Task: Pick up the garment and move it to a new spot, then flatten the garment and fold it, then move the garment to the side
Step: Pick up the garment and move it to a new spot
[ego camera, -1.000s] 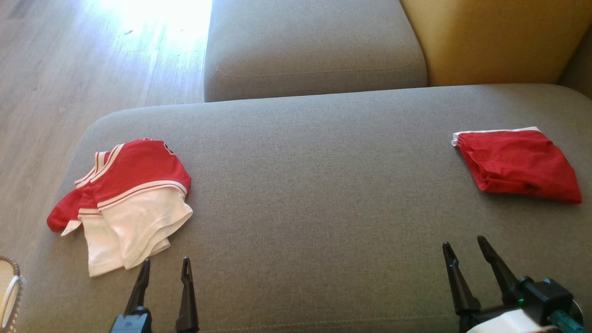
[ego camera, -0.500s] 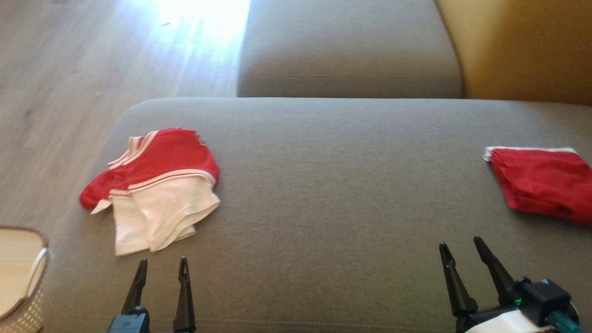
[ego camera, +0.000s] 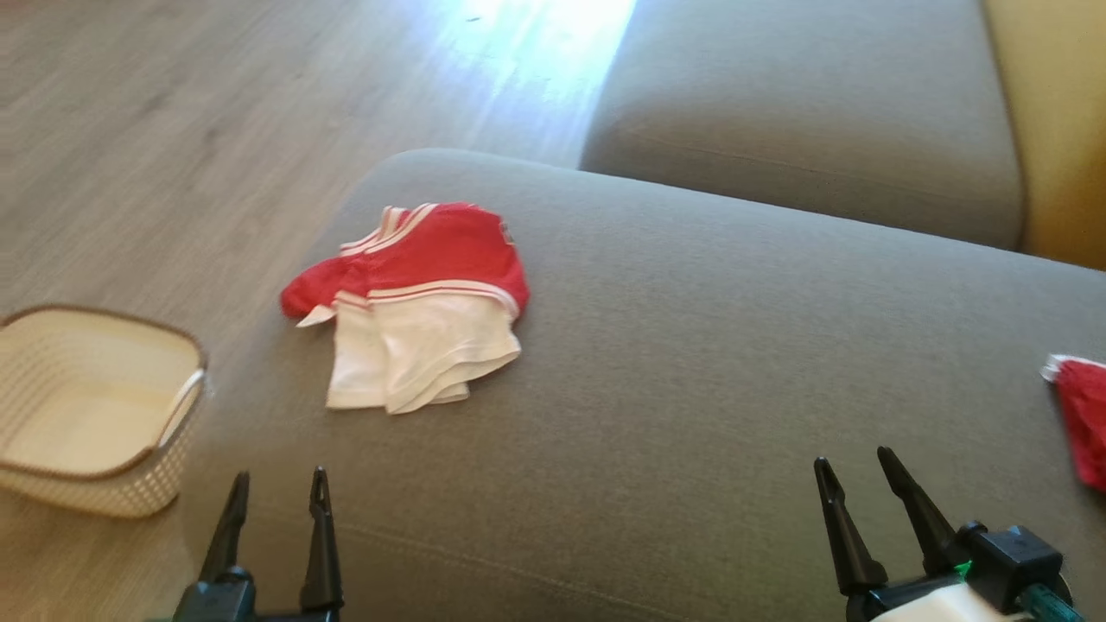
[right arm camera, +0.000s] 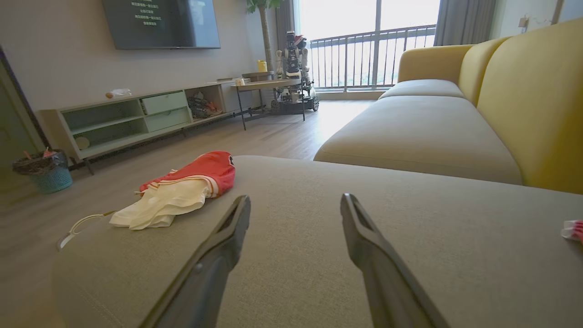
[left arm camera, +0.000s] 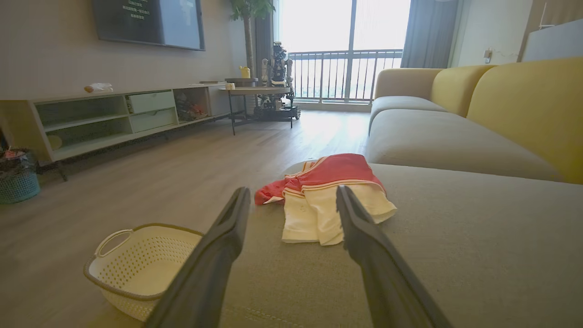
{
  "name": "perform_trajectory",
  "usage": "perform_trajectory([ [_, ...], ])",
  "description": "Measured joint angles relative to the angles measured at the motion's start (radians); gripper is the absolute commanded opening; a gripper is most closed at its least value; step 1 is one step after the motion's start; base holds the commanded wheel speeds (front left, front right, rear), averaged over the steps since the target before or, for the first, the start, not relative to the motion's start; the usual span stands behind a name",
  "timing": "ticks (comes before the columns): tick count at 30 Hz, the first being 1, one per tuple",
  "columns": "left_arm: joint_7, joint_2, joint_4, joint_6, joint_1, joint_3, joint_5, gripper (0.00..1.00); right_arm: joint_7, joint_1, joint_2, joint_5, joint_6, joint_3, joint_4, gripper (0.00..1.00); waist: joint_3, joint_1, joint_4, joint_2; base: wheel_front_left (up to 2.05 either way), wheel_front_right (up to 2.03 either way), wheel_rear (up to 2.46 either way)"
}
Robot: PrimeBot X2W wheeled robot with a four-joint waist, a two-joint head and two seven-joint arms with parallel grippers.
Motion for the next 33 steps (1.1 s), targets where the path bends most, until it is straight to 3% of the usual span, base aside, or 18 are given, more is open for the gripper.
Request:
perform_trajectory([
  [7,0.000,0.005,-0.005,-0.026,-0.049,0.012,-0.018,1.00,0.000,0.012,0.000,-0.014,0.000,0.000,-0.001,1.00,0.050,0.0000,0.066,0.0000,0.00,0.00,0.00],
  [15,0.000,0.020,0.055,-0.092,-0.386,0.012,-0.027,1.00,0.000,-0.008,0.000,-0.091,0.000,-0.007,-0.011,1.00,0.154,0.0001,0.075,0.0000,0.00,0.00,0.00],
  [22,0.117,0.071,0.353,-0.171,-0.760,0.049,-0.074,1.00,0.000,-0.095,0.000,-0.161,0.000,0.000,-0.021,1.00,0.271,0.0003,0.042,0.0000,0.00,0.00,0.00],
  [25,0.233,0.072,0.518,-0.216,-0.888,0.055,-0.129,1.00,0.000,-0.123,0.000,-0.179,0.000,-0.001,-0.029,1.00,0.318,0.0003,0.018,0.0000,0.00,0.00,0.00],
  [33,0.371,0.085,0.836,-0.248,-1.109,0.105,-0.226,1.00,0.000,-0.173,-0.001,-0.213,0.000,-0.015,-0.043,1.00,0.421,0.0004,-0.045,0.0000,0.00,0.00,0.00],
])
